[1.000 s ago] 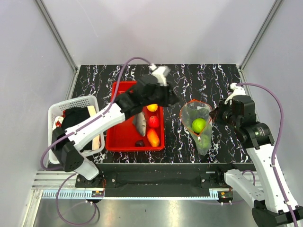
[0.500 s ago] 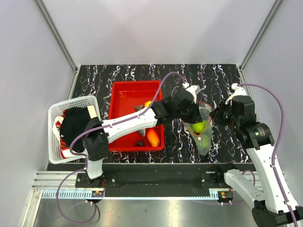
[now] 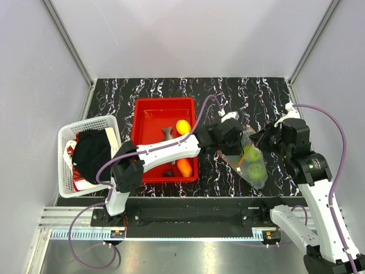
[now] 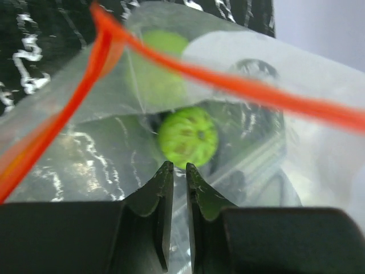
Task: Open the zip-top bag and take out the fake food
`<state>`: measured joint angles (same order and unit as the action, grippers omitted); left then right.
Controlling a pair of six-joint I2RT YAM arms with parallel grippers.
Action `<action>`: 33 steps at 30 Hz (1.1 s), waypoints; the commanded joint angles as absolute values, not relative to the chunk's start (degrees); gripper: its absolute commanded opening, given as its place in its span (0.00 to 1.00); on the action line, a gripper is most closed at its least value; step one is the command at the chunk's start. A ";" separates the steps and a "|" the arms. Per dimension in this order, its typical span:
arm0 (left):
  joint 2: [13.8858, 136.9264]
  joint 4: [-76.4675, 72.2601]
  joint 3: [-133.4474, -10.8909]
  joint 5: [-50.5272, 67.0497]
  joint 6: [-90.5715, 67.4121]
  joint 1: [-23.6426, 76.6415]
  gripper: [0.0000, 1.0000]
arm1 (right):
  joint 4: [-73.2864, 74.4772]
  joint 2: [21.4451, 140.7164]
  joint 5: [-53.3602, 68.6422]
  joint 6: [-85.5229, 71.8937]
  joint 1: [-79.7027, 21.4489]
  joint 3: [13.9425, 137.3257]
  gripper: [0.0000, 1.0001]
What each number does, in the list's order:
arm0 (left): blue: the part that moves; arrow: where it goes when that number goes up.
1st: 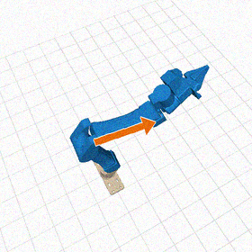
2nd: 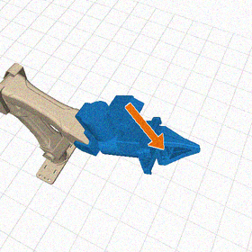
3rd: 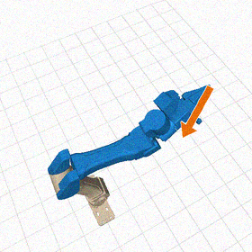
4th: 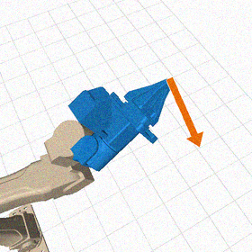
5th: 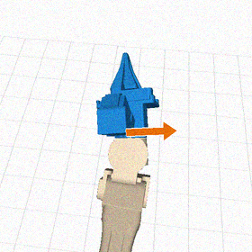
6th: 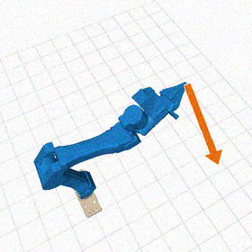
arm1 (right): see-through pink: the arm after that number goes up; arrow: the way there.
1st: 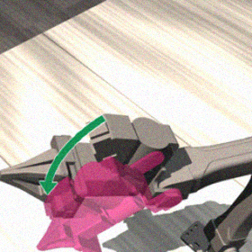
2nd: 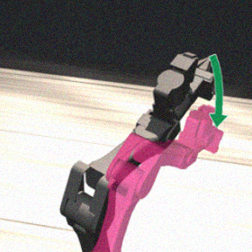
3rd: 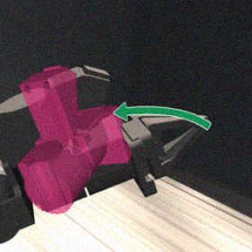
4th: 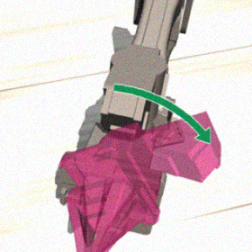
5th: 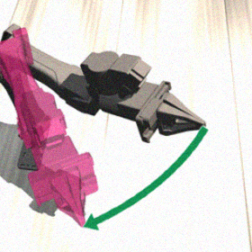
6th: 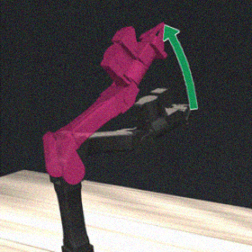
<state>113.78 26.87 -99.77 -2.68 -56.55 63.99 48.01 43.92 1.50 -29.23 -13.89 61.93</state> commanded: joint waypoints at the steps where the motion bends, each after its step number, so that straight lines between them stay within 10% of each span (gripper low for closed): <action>1: 111.80 27.77 -102.66 -7.90 -56.43 63.54 0.18 | 39.22 43.68 9.48 -36.37 -14.06 61.09 0.00; 25: 108.37 26.37 -87.28 -7.38 -51.59 63.11 0.25 | 34.98 41.40 12.39 -37.44 -14.06 52.12 0.00; 33: 107.05 26.89 -82.44 -7.91 -50.27 63.72 0.41 | 35.33 41.84 11.69 -36.48 -14.06 53.26 0.00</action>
